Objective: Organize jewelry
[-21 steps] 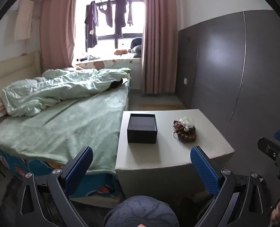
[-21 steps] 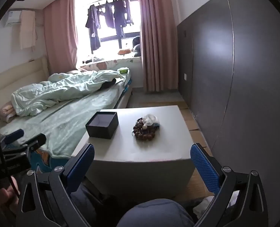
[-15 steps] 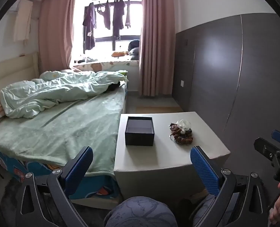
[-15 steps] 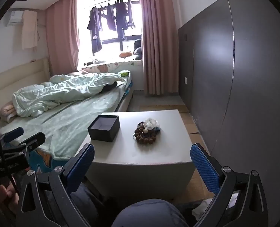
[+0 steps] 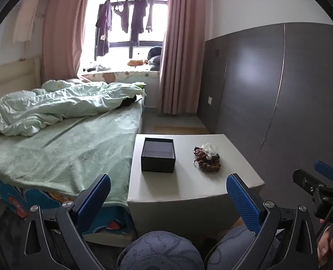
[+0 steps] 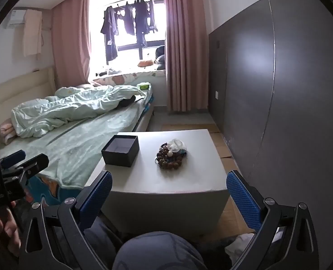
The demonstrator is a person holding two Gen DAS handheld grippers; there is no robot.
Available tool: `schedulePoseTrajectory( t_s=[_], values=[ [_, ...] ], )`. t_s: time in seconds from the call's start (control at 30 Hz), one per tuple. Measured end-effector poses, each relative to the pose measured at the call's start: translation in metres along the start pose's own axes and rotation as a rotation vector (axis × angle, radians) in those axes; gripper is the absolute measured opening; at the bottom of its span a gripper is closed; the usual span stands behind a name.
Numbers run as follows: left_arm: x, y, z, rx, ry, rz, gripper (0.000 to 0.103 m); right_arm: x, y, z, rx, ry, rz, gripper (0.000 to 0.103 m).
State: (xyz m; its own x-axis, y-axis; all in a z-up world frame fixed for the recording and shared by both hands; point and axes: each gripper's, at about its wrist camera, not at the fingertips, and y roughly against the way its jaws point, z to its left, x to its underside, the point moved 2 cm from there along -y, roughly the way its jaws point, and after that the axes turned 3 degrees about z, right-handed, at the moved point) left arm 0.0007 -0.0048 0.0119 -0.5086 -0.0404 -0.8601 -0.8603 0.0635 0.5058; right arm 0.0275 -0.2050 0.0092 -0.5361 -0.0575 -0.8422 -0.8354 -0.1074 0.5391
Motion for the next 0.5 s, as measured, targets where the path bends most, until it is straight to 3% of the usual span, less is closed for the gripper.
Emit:
schedulePoseTrajectory(
  t_s=[0.5],
  values=[
    [-0.001, 0.01, 0.001, -0.006, 0.013, -0.023, 0.103, -0.002, 0.007, -0.006, -0.025, -0.019, 0.0, 0.102]
  ],
)
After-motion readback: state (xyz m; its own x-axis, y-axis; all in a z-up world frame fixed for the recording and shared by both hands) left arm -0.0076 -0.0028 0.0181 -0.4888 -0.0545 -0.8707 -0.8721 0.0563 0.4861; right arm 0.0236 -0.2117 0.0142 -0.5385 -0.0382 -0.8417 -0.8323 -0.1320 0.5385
